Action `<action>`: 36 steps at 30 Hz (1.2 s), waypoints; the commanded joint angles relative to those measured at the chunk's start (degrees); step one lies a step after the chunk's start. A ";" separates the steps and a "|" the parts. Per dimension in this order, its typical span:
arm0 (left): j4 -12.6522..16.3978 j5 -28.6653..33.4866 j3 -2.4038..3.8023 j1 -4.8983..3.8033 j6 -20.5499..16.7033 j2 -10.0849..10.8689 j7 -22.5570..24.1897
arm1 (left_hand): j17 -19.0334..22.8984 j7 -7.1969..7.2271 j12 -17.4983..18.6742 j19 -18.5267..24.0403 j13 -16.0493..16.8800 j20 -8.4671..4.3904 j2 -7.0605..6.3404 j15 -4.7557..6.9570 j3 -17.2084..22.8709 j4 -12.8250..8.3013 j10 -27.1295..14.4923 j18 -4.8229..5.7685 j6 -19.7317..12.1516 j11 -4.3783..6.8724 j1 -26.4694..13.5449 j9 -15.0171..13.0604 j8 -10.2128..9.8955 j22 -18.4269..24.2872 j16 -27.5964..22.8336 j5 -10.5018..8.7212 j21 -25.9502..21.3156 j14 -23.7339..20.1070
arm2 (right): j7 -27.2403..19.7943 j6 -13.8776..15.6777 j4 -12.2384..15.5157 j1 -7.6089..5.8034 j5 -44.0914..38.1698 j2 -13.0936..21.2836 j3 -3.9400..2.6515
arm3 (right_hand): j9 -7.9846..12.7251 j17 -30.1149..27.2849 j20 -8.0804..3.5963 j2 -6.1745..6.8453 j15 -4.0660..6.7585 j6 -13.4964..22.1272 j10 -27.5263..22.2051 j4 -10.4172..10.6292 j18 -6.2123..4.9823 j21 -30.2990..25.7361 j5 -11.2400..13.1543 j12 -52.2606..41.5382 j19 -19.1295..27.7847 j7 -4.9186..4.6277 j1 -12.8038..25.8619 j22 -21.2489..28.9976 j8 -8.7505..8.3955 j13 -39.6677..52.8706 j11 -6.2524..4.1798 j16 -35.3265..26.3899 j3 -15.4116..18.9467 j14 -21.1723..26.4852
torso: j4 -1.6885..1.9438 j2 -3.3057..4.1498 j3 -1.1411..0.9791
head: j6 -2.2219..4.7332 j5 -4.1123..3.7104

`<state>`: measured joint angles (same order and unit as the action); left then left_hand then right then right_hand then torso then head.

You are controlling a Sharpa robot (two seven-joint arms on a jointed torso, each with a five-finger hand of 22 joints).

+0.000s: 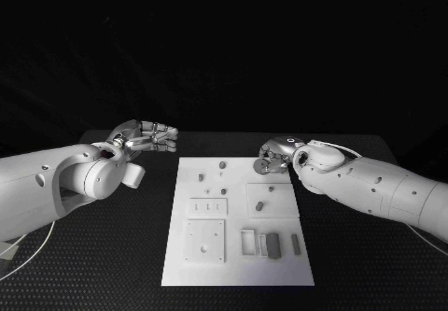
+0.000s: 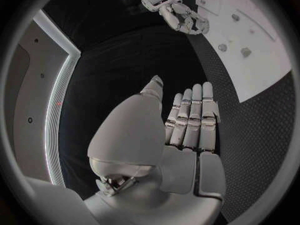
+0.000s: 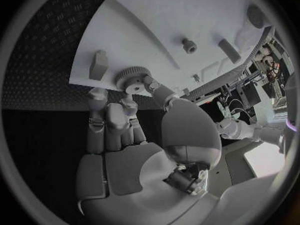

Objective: Assemble the parts on the task board

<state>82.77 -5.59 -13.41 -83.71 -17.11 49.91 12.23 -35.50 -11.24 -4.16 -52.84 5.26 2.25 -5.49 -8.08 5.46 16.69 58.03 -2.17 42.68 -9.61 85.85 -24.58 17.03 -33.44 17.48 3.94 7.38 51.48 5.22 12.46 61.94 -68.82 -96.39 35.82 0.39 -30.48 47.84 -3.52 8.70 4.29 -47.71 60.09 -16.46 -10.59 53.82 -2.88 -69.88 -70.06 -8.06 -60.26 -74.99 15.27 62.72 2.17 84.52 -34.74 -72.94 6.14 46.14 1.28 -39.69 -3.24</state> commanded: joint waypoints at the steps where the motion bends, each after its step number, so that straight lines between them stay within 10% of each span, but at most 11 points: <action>1: 0.18 -0.23 0.04 -0.06 0.68 -0.01 0.51 | -0.07 -0.44 0.29 -0.32 -0.05 0.19 0.12 -0.12 -0.15 -0.03 -0.10 -1.16 -0.27 -0.32 -0.33 0.08 -0.36 0.07 -0.21 -0.25 -0.35 0.11 | -0.84 -2.29 0.00 0.21 0.20 0.07 0.13 | -0.16 -0.04 -0.31 -0.71 -0.34 -0.48 -0.42 -0.33 -4.41 0.10 0.15 -0.09 0.22 -0.70 -1.49 -0.95 -0.24 -0.05 0.11 0.09 -0.05 -0.02 | 0.01 0.03 -0.02 | 0.05 -0.05; 15: 0.34 -0.23 0.03 -0.06 0.59 0.06 0.40 | -0.10 -0.41 0.28 -0.32 -0.06 0.19 0.15 -0.12 -0.13 -0.04 -0.09 -1.15 -0.26 -0.31 -0.33 0.09 -0.35 0.07 -0.25 -0.25 -0.38 0.11 | -0.08 -0.41 0.09 0.30 -4.21 0.06 0.18 | -1.00 -0.06 0.15 -4.38 0.74 -4.27 -0.10 -0.31 -4.41 0.62 0.15 -0.09 0.83 0.55 -3.01 -1.05 1.58 -0.47 -1.06 0.14 1.71 0.19 | -0.04 0.02 -0.05 | 0.11 -0.15; 36: 0.60 -0.20 0.04 -0.07 0.48 0.20 0.50 | -0.14 -0.38 0.28 -0.31 -0.07 0.19 0.17 -0.13 -0.13 -0.04 -0.09 -1.15 -0.24 -0.29 -0.33 0.10 -0.34 0.08 -0.31 -0.25 -0.42 0.11 | 4.97 10.35 7.63 0.28 -15.31 1.22 0.10 | -1.11 -0.16 -0.27 -2.96 1.56 -6.08 1.61 -0.23 -4.41 0.82 0.15 0.11 -0.28 1.35 -2.53 -0.70 2.00 -1.19 -1.86 0.19 2.16 -0.34 | 0.16 -0.08 0.14 | 0.89 -0.47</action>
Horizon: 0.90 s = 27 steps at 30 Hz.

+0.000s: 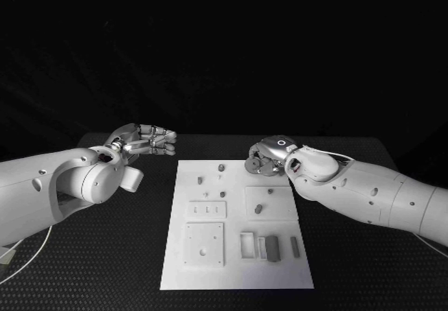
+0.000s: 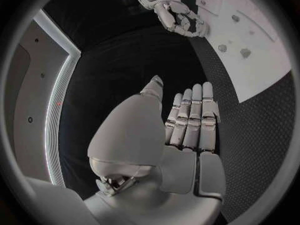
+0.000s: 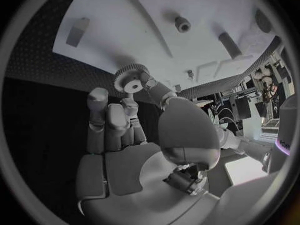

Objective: Assemble the parts on the task board

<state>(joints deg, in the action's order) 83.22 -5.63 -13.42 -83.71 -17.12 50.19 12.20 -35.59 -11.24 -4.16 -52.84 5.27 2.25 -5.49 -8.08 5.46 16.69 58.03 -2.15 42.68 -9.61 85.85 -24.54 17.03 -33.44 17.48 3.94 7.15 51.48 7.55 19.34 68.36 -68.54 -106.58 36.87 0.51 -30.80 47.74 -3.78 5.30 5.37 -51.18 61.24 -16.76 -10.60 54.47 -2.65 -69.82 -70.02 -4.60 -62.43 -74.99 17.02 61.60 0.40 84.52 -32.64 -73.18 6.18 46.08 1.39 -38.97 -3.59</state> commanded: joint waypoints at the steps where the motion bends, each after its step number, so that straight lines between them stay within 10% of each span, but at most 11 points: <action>1: 0.14 -0.17 0.05 -0.06 0.45 -0.06 0.55 | -0.05 -0.38 0.27 -0.31 -0.08 0.19 0.17 -0.13 -0.13 -0.04 -0.09 -1.17 -0.24 -0.29 -0.33 0.06 -0.34 0.08 -0.32 -0.25 -0.19 0.11 | 2.97 3.64 1.93 0.00 -5.60 0.34 -0.03 | -0.80 -0.07 -0.05 0.57 0.50 -2.67 0.54 0.06 -4.40 0.16 -0.08 0.09 -0.36 -2.09 -0.44 -0.68 0.25 -0.11 -0.11 0.18 0.04 -0.11 | 0.14 -0.03 0.01 | 0.26 -0.18; 11: 0.05 -0.16 0.04 -0.06 0.40 -0.17 0.62 | -0.08 -0.38 0.28 -0.32 -0.10 0.19 0.16 -0.13 -0.14 -0.04 -0.11 -1.17 -0.25 -0.29 -0.33 0.07 -0.35 0.08 -0.35 -0.25 -0.21 0.12 | 5.06 4.13 9.56 -0.05 -8.67 0.89 -0.13 | -0.78 -0.09 -0.13 0.93 0.56 -2.84 0.82 0.11 -4.40 0.11 -0.08 0.24 -0.53 -2.04 -0.60 -0.62 0.23 -0.31 -0.17 0.16 -0.01 -0.14 | -0.15 -0.05 -0.04 | 0.61 0.38; 27: -0.08 -0.05 0.03 -0.06 0.43 -0.56 0.64 | -0.12 -0.38 0.28 -0.33 -0.11 0.20 0.17 -0.13 -0.15 -0.04 -0.12 -1.17 -0.26 -0.30 -0.35 0.09 -0.35 0.08 -0.39 -0.26 -0.24 0.13 | 5.68 2.44 8.19 -0.03 -9.74 -4.90 0.77 | -0.68 -0.12 -0.15 1.11 0.53 -2.68 1.05 0.14 -4.40 0.06 -0.08 0.41 -0.65 -2.08 -0.59 -0.57 0.02 -0.50 -0.13 0.12 -0.05 -0.16 | 0.12 -0.05 0.12 | 0.53 0.72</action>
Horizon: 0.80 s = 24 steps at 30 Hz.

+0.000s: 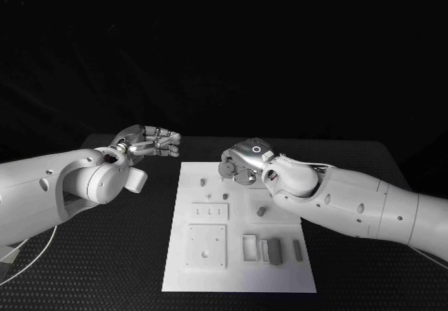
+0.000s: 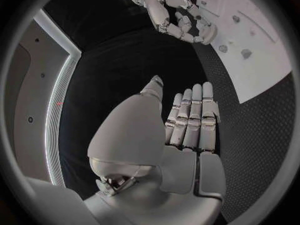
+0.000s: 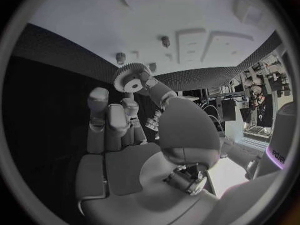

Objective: Assemble the parts on the task board

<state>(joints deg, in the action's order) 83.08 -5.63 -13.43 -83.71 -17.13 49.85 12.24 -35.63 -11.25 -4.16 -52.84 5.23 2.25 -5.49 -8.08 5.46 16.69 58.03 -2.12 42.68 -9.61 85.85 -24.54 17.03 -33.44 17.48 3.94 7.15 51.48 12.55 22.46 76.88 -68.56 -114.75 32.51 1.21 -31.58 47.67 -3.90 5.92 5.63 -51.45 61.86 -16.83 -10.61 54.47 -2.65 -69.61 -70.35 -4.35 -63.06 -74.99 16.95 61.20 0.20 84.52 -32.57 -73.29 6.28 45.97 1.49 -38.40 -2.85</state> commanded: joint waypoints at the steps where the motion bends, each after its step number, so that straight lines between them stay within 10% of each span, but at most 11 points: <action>1: 0.06 -0.05 0.04 -0.06 0.45 -0.26 0.60 | -0.08 -0.38 0.28 -0.33 -0.07 0.20 0.17 -0.13 -0.15 -0.04 -0.12 -1.19 -0.26 -0.30 -0.35 0.10 -0.35 0.08 -0.40 -0.26 -0.24 0.14 | 0.63 -0.88 -0.51 0.00 -1.58 -0.88 0.12 | 0.11 -0.05 -0.03 0.48 0.27 -2.39 0.45 0.20 -4.39 0.05 -0.08 0.21 -0.33 -2.34 0.03 -0.57 0.08 -0.10 0.07 0.12 -0.12 -0.05 | 0.04 0.06 0.04 | -0.06 -0.04; 8: -0.04 -0.05 0.04 -0.06 0.51 -0.61 0.60 | -0.10 -0.38 0.28 -0.34 -0.07 0.20 0.18 -0.13 -0.16 -0.03 -0.11 -1.19 -0.25 -0.30 -0.36 0.11 -0.35 0.07 -0.42 -0.26 -0.25 0.14 | 0.26 -1.87 -3.65 0.36 -1.57 -3.36 1.31 | 0.16 -0.06 -0.04 0.52 0.25 -2.30 0.51 0.17 -4.39 0.02 -0.08 0.27 -0.35 -2.37 -0.04 -0.55 -0.01 -0.16 0.10 0.11 -0.16 -0.06 | 0.01 0.13 -0.08 | -0.11 -0.10; 24: 0.29 -0.04 0.04 -0.07 0.59 -0.31 0.70 | -0.15 -0.37 0.28 -0.33 -0.08 0.19 0.06 -0.14 -0.21 -0.08 -0.12 -1.20 -0.26 -0.30 -0.31 0.12 -0.35 0.07 -0.48 -0.27 -0.30 0.14 | 0.63 -2.04 -6.07 1.24 -0.81 -4.38 1.34 | 0.22 -0.08 -0.02 0.65 0.20 -2.21 0.56 0.21 -4.39 -0.06 -0.08 0.39 -0.38 -2.43 -0.08 -0.52 -0.15 -0.27 0.15 0.07 -0.20 -0.07 | 0.04 0.08 0.01 | -0.36 0.25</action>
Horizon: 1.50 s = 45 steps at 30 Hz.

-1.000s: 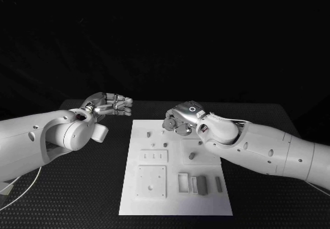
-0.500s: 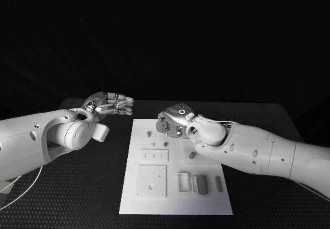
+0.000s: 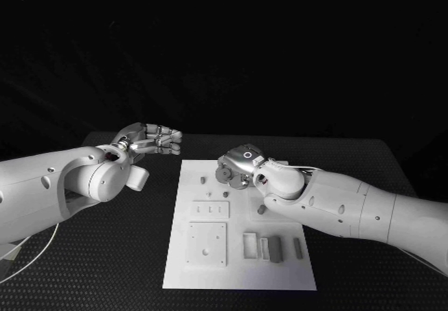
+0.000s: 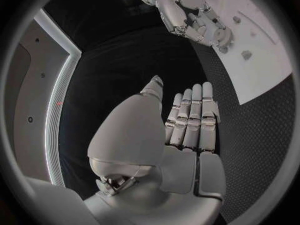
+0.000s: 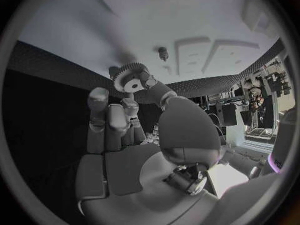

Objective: Assemble the parts on the task board

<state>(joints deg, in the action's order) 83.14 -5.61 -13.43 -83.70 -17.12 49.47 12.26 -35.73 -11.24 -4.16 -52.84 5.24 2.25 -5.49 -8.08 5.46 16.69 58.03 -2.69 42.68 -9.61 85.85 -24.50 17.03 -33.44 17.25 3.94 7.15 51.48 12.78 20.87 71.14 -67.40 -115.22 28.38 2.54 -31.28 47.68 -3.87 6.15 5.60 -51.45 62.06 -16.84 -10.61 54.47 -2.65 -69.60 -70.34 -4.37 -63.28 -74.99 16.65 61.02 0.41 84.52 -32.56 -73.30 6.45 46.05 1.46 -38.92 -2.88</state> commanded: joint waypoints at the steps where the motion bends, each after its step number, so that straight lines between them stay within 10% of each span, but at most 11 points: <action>1: 0.20 -0.06 0.04 -0.08 0.55 0.07 0.65 | -0.05 -0.37 0.28 -0.33 -0.09 0.19 0.06 -0.14 -0.21 -0.08 -0.12 -0.63 -0.26 -0.30 -0.31 0.08 -0.35 0.07 -0.26 -0.27 -0.30 0.14 | 0.44 -0.43 -0.41 0.07 -0.34 -0.33 0.00 | -0.08 -0.09 -0.05 0.41 0.22 -2.21 0.36 0.21 -4.39 -0.06 -0.08 0.39 -0.39 -2.40 0.13 -0.52 0.14 -0.09 -0.06 0.07 -0.22 -0.05 | -0.22 0.01 0.02 | 0.18 0.39; 45: 0.31 -0.06 0.05 -0.08 0.81 -0.66 0.61 | -0.17 -0.33 0.27 -0.35 -0.12 0.21 0.05 -0.15 -0.25 -0.08 -0.12 -0.63 -0.24 -0.26 -0.16 0.11 -0.34 0.07 -0.41 -0.26 -0.38 0.15 | -0.47 -1.62 -5.83 0.45 -0.55 -4.79 0.46 | 0.01 -0.11 -0.04 0.54 0.17 -2.09 0.38 0.20 -4.39 -0.14 -0.08 0.52 -0.44 -2.47 -0.01 -0.50 -0.06 -0.18 0.00 0.03 -0.25 -0.07 | -0.21 0.01 0.00 | -0.12 0.44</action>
<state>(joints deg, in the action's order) 83.26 -5.61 -13.42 -83.71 -17.08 48.89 12.26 -35.83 -11.24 -4.16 -52.84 5.20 2.25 -5.49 -8.08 5.46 16.69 58.03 -2.57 42.68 -9.61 85.85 -24.46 17.03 -33.44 17.04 3.94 7.15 51.48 12.27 20.86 65.73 -67.08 -115.27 23.45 2.86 -31.21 47.64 -3.75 6.44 5.51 -51.61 62.06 -16.84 -10.62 54.47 -2.65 -69.38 -70.43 -4.54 -62.98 -74.99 16.41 60.89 0.40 84.52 -32.56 -73.39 6.30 46.05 1.45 -38.98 -2.47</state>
